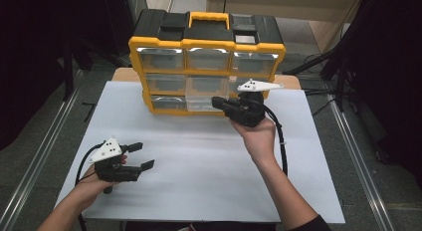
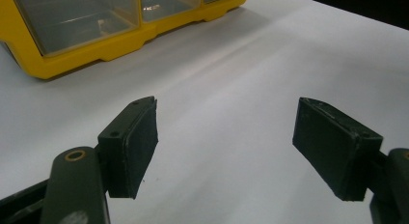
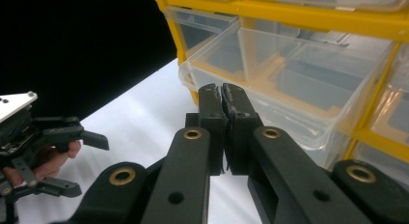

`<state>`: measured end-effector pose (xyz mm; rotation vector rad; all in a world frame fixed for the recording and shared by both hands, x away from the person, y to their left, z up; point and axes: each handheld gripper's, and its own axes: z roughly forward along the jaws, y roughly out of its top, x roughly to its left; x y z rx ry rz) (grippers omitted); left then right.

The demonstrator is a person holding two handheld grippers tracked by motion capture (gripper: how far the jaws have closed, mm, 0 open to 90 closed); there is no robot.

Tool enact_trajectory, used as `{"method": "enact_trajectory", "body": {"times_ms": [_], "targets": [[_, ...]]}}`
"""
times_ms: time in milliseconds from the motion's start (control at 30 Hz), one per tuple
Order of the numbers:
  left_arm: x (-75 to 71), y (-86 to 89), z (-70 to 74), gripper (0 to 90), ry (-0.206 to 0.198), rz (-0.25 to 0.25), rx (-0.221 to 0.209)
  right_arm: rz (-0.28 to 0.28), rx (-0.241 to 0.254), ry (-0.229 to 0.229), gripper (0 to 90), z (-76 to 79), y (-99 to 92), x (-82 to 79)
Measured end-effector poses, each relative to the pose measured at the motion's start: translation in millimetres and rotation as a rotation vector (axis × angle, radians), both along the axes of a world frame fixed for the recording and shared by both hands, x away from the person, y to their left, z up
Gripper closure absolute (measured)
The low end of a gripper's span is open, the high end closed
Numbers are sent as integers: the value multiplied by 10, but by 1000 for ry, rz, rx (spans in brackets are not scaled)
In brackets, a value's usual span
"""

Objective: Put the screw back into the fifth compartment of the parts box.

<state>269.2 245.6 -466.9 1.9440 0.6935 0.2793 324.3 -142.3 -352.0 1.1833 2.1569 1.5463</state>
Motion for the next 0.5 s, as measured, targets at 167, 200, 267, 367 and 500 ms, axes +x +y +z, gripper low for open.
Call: {"method": "enact_trajectory", "body": {"times_ms": [167,200,267,367,500], "targets": [[3,7,1,240,1,-1,3,-6,8,-2,889,73,-10,48],[2,7,2,241,1,-1,2,-7,10,-2,888,86,-9,60],[4,6,0,241,2,-1,1,-10,3,-11,888,114,-3,84],[5,1,-7,241,0,-2,9,-13,3,-15,888,148,17,119],[7,6,-3,241,2,-5,2,-24,5,-30,888,185,54,163]]}}
